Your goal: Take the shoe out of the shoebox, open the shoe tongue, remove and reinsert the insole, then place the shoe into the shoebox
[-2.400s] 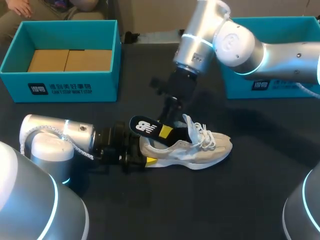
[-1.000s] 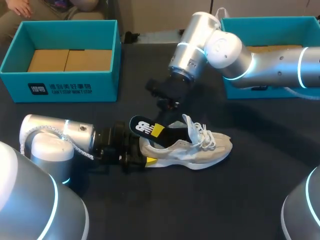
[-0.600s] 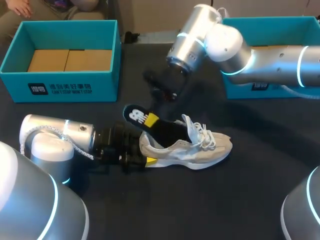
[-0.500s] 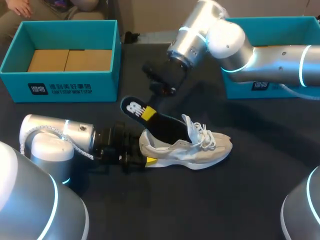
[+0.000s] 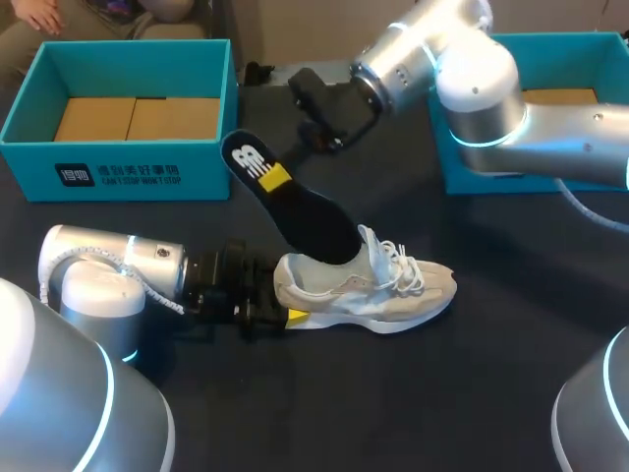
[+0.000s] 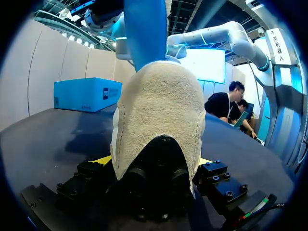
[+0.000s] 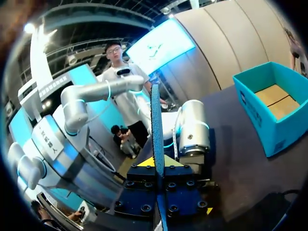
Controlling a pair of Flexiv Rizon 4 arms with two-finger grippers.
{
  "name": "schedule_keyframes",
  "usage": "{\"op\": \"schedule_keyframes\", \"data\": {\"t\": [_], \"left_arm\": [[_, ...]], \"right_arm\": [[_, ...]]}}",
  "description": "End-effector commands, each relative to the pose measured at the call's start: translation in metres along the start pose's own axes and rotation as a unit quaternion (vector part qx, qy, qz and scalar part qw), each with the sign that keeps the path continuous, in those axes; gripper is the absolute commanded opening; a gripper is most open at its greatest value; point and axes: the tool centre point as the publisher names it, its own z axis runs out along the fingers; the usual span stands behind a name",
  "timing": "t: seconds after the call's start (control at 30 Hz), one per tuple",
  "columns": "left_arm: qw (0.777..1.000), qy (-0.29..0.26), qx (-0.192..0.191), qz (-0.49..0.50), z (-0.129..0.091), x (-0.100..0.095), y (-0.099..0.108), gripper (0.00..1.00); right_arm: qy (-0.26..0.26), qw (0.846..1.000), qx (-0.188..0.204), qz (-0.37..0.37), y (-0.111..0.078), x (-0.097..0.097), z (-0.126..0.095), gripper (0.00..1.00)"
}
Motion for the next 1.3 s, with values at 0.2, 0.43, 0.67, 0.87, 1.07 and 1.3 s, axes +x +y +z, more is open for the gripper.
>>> {"op": "schedule_keyframes", "data": {"t": [0.2,0.43,0.67,0.87,1.07,1.3], "left_arm": [[1.0,0.0,-0.001,-0.001,-0.001,0.0,0.001,0.0],[1.0,0.0,-0.001,-0.001,-0.001,0.0,0.001,0.0],[1.0,0.0,-0.001,-0.001,-0.001,0.0,0.001,0.0],[1.0,0.0,-0.001,-0.001,-0.001,0.0,0.001,0.0],[1.0,0.0,-0.001,-0.001,-0.001,0.0,0.001,0.0],[1.0,0.0,-0.001,-0.001,-0.001,0.0,0.001,0.0]], "right_arm": [[-0.075,0.993,-0.089,-0.002,0.021,0.013,-0.004,0.0],[-0.082,0.992,-0.091,0.002,0.025,0.016,-0.008,0.0],[-0.082,0.992,-0.091,0.002,0.025,0.016,-0.008,0.0],[-0.082,0.992,-0.091,0.002,0.025,0.016,-0.008,0.0],[-0.082,0.992,-0.091,0.002,0.025,0.016,-0.008,0.0],[-0.087,0.992,-0.094,0.016,0.033,0.027,-0.03,0.0]]}}
